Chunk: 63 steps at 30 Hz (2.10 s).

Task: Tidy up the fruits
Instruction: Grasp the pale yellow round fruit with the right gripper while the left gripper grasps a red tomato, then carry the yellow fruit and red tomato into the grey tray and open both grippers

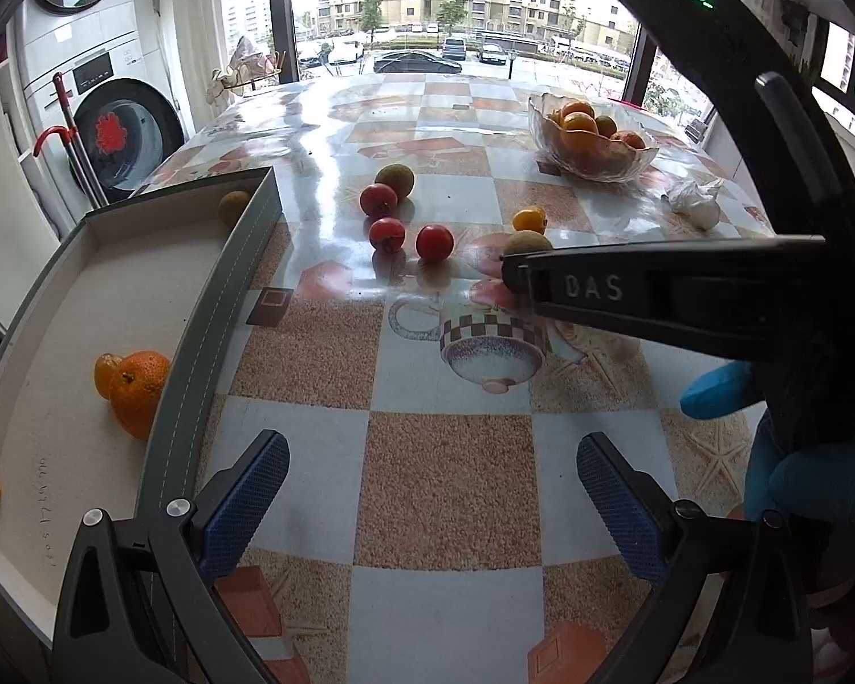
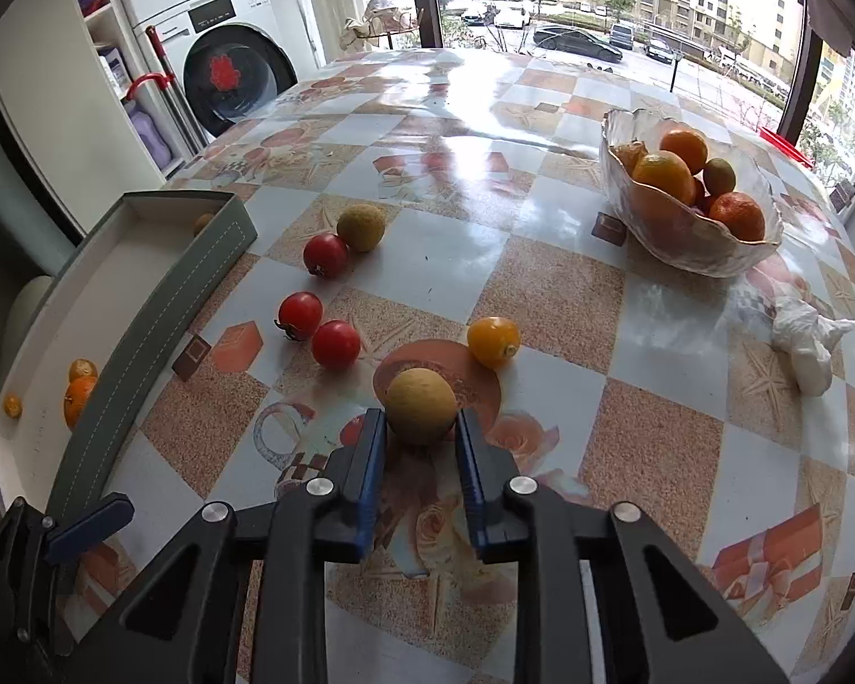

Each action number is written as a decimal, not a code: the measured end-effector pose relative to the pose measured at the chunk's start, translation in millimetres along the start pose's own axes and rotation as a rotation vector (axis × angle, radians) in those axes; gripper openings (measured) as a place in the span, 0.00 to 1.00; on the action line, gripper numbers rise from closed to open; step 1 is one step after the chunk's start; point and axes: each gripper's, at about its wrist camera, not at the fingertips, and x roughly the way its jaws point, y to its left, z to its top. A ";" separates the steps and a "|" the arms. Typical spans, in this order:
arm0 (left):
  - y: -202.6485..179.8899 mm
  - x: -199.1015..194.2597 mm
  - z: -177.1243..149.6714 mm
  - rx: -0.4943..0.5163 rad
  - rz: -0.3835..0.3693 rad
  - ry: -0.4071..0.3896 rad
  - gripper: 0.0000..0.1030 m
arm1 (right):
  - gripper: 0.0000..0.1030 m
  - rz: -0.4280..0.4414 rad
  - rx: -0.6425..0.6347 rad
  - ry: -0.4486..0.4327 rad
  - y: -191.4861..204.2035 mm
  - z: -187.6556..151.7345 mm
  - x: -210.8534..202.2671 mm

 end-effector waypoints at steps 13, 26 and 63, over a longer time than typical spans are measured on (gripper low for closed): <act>1.0 51.4 61.8 -0.146 0.035 0.038 0.59 | 0.26 0.038 0.198 -0.048 -83.4 -40.3 -42.1; 6.9 51.0 67.5 -0.199 0.036 0.007 0.21 | 0.26 0.057 0.226 -0.053 -96.5 -57.4 -52.5; 186.7 -43.3 -41.4 -0.390 0.176 -0.102 0.21 | 0.26 0.235 -0.212 0.031 167.3 -14.7 -27.7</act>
